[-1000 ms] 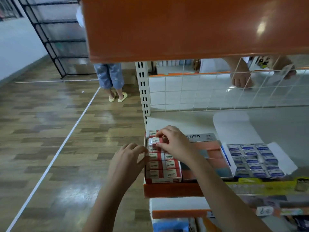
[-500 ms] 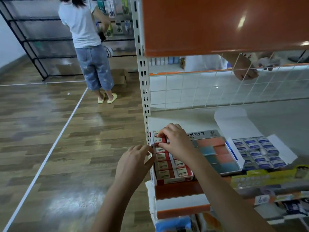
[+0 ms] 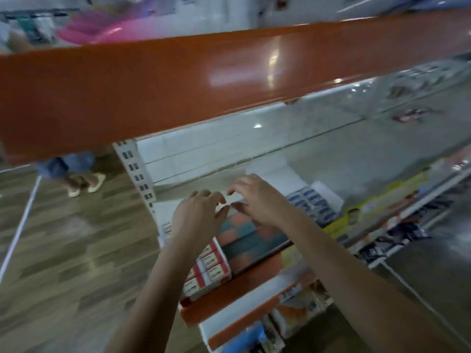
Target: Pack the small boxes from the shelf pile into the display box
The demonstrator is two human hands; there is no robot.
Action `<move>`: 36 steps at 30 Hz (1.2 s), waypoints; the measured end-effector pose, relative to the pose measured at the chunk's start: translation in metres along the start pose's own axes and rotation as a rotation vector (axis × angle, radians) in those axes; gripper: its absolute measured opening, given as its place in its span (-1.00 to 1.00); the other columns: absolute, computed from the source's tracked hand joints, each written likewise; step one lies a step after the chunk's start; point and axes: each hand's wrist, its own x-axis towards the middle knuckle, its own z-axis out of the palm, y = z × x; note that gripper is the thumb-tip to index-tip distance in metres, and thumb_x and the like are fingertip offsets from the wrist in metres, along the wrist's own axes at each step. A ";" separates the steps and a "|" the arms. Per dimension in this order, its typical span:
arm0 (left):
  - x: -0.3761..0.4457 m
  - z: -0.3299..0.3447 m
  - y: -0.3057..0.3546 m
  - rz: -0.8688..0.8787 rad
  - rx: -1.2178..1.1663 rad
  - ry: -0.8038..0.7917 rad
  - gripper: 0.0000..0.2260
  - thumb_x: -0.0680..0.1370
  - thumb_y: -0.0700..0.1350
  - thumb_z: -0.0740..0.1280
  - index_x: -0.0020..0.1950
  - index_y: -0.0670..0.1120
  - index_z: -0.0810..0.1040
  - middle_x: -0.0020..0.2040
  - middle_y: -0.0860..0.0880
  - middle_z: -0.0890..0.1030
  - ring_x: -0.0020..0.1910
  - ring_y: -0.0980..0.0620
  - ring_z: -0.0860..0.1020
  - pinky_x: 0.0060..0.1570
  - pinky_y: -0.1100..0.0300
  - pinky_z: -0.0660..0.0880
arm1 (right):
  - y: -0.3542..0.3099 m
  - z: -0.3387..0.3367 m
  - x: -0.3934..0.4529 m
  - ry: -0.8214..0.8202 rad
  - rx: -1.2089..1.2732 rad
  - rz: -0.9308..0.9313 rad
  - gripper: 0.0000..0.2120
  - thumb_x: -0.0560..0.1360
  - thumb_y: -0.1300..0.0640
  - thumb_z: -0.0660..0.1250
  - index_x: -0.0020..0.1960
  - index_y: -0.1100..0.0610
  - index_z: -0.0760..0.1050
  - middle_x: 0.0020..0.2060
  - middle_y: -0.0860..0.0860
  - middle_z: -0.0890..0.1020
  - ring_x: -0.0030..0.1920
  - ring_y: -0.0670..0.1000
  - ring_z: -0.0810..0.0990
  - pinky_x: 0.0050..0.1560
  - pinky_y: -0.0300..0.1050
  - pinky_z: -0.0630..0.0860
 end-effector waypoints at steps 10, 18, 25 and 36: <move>0.105 0.072 0.191 0.295 -0.001 -0.136 -0.73 0.57 0.07 0.21 0.20 0.02 0.51 0.09 -0.03 0.55 0.13 -0.06 0.49 0.05 0.11 0.42 | 0.184 -0.067 -0.101 0.044 -0.130 0.358 -0.70 0.54 0.06 0.25 0.23 0.14 0.46 0.17 0.12 0.49 0.23 0.13 0.41 0.23 -0.03 0.34; 0.174 0.144 0.343 0.347 -0.022 -0.196 -0.70 0.56 0.09 0.22 0.24 0.00 0.48 0.17 -0.06 0.53 0.18 -0.08 0.47 0.12 0.08 0.43 | 0.325 -0.112 -0.179 0.107 -0.122 0.574 -0.69 0.56 0.06 0.23 0.27 0.13 0.44 0.22 0.12 0.47 0.26 0.14 0.40 0.24 -0.07 0.27; 0.245 0.196 0.428 0.389 -0.064 -0.236 -0.71 0.55 0.08 0.24 0.21 0.00 0.49 0.15 -0.06 0.54 0.17 -0.08 0.48 0.11 0.08 0.44 | 0.425 -0.143 -0.204 0.178 -0.056 0.692 -0.69 0.53 0.10 0.25 0.24 0.17 0.47 0.17 0.14 0.51 0.22 0.13 0.44 0.16 -0.09 0.34; 0.401 0.263 0.513 0.415 -0.057 -0.252 -0.69 0.53 0.03 0.27 0.23 -0.05 0.51 0.16 -0.08 0.56 0.15 -0.09 0.50 0.02 0.11 0.43 | 0.587 -0.190 -0.178 0.128 -0.034 0.806 -0.67 0.54 0.10 0.23 0.28 0.16 0.43 0.22 0.15 0.47 0.23 0.15 0.43 0.24 0.02 0.39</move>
